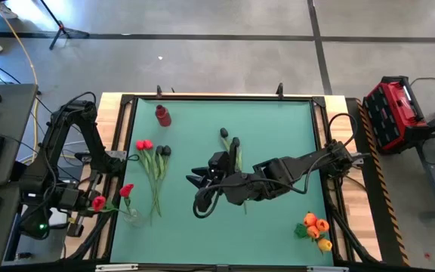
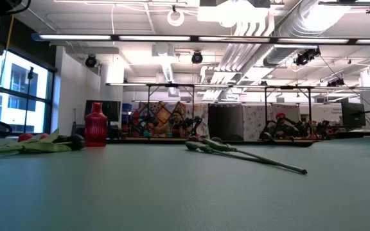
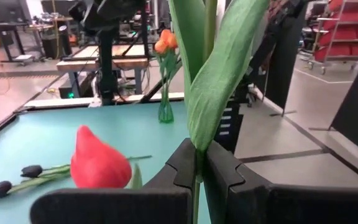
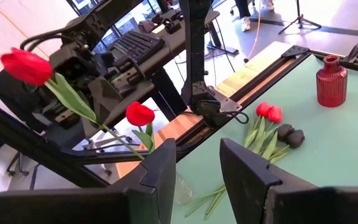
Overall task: Sort flowers into vase by color
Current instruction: Put the red flower into the transparent vase
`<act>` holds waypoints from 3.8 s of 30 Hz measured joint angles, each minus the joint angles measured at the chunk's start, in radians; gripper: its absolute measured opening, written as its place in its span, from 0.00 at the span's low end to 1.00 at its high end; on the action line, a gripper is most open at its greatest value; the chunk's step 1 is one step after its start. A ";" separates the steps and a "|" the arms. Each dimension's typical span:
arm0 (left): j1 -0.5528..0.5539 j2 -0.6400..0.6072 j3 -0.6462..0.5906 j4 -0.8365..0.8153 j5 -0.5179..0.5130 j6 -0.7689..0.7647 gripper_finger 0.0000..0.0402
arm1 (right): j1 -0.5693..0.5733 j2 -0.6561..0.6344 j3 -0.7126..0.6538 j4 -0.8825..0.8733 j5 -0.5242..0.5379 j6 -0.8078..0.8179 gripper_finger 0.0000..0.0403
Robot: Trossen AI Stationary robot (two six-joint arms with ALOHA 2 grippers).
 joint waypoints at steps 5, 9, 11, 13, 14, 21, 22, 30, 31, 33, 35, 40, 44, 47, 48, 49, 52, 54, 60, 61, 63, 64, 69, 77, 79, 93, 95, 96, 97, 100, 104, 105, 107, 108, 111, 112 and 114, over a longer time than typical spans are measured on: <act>0.015 0.000 -0.036 0.001 0.080 -0.059 0.00 | -0.013 0.000 0.000 -0.002 -0.029 -0.018 0.28; 0.014 0.000 -0.065 0.001 0.140 -0.113 0.02 | -0.027 0.000 0.000 -0.002 -0.064 -0.019 0.28; 0.014 0.000 -0.078 0.000 0.162 -0.152 0.05 | -0.033 0.000 0.000 -0.003 -0.083 -0.020 0.28; 0.014 0.000 -0.087 0.000 0.174 -0.184 0.07 | -0.037 0.000 0.000 -0.007 -0.095 -0.026 0.28; 0.014 0.000 -0.090 0.000 0.176 -0.194 0.09 | -0.040 0.000 0.000 -0.010 -0.099 -0.026 0.28; 0.014 -0.002 -0.099 0.002 0.202 -0.287 0.25 | -0.054 0.000 0.000 -0.048 -0.105 0.010 0.28; 0.014 -0.006 -0.099 0.002 0.203 -0.309 0.27 | -0.058 0.000 0.000 -0.067 -0.105 0.033 0.28; 0.013 -0.119 -0.099 0.005 0.242 -0.404 0.40 | -0.076 0.000 0.000 -0.319 -0.105 0.239 0.28; 0.013 -0.136 -0.098 0.011 0.241 -0.402 0.41 | -0.076 0.000 0.000 -0.329 -0.106 0.243 0.28; 0.013 -0.168 -0.098 0.023 0.243 -0.374 0.40 | -0.076 0.000 0.000 -0.330 -0.107 0.244 0.28; 0.013 -0.193 -0.098 0.043 0.250 -0.336 0.40 | -0.076 0.000 0.000 -0.330 -0.109 0.239 0.28; 0.013 -0.256 -0.098 0.138 0.256 -0.203 0.39 | -0.076 0.000 0.000 -0.338 -0.110 0.238 0.28; 0.011 -0.309 -0.098 0.290 0.274 -0.033 0.37 | -0.071 0.000 0.000 -0.358 -0.124 0.237 0.28; 0.011 -0.348 -0.098 0.444 0.268 0.139 0.35 | -0.071 0.000 0.000 -0.383 -0.161 0.237 0.28; 0.011 -0.362 -0.098 0.496 0.254 0.199 0.34 | -0.071 0.002 0.000 -0.398 -0.166 0.237 0.28; 0.011 -0.375 -0.098 0.555 0.235 0.265 0.33 | -0.071 0.006 0.000 -0.414 -0.171 0.237 0.28; 0.011 -0.414 -0.097 0.726 0.142 0.471 0.31 | -0.072 0.014 -0.015 -0.491 -0.191 0.264 0.28; 0.011 -0.449 -0.097 0.822 0.055 0.590 0.29 | -0.072 0.018 -0.042 -0.535 -0.195 0.301 0.28; 0.044 -0.542 -0.071 0.890 -0.117 0.725 0.26 | -0.065 0.019 -0.128 -0.561 -0.234 0.350 0.28; 0.058 -0.531 -0.055 0.900 -0.115 0.730 0.26 | -0.063 0.019 -0.143 -0.561 -0.245 0.350 0.28; 0.093 -0.528 -0.045 0.878 -0.108 0.753 0.26 | -0.060 0.019 -0.170 -0.571 -0.246 0.348 0.28; 0.092 -0.526 -0.030 0.885 -0.110 0.770 0.26 | -0.059 0.019 -0.185 -0.579 -0.245 0.341 0.28; 0.079 -0.529 0.013 0.899 -0.113 0.856 0.26 | -0.093 0.020 -0.265 -0.579 -0.300 0.256 0.28; 0.112 -0.484 0.027 0.944 -0.066 0.920 0.25 | -0.159 0.017 -0.290 -0.366 -0.411 0.029 0.28; 0.140 -0.457 0.027 0.943 -0.060 0.904 0.24 | -0.168 0.010 -0.290 -0.346 -0.419 0.005 0.28; 0.408 -0.240 0.027 0.942 0.314 0.708 0.23 | -0.227 -0.066 -0.290 -0.099 -0.498 -0.108 0.28; 0.469 -0.215 0.027 0.935 0.355 0.686 0.23 | -0.231 -0.065 -0.290 -0.087 -0.506 -0.108 0.28; 0.497 -0.206 0.026 0.925 0.355 0.664 0.23 | -0.231 -0.065 -0.290 -0.080 -0.507 -0.106 0.28; 0.524 -0.201 0.026 0.911 0.350 0.632 0.23 | -0.231 -0.065 -0.290 -0.078 -0.506 -0.104 0.28; 0.588 -0.201 0.027 0.838 0.364 0.534 0.23 | -0.231 -0.065 -0.290 -0.097 -0.489 -0.081 0.28; 0.700 -0.204 0.026 0.659 0.352 0.356 0.23 | -0.224 -0.064 -0.290 -0.152 -0.468 -0.051 0.28; 0.728 -0.212 0.026 0.615 0.345 0.317 0.23 | -0.221 -0.064 -0.290 -0.173 -0.465 -0.039 0.28; 0.779 -0.238 0.026 0.531 0.327 0.245 0.23 | -0.212 -0.064 -0.290 -0.215 -0.461 -0.018 0.28; 0.807 -0.250 0.027 0.491 0.327 0.222 0.23 | -0.207 -0.064 -0.290 -0.233 -0.453 -0.012 0.28; 0.902 -0.271 0.027 0.373 0.351 0.166 0.23 | -0.190 -0.064 -0.290 -0.275 -0.440 0.007 0.28; 0.935 -0.274 0.027 0.337 0.373 0.147 0.23 | -0.185 -0.064 -0.290 -0.291 -0.439 0.010 0.28; 1.002 -0.274 0.027 0.281 0.434 0.116 0.23 | -0.172 -0.064 -0.290 -0.324 -0.422 0.027 0.28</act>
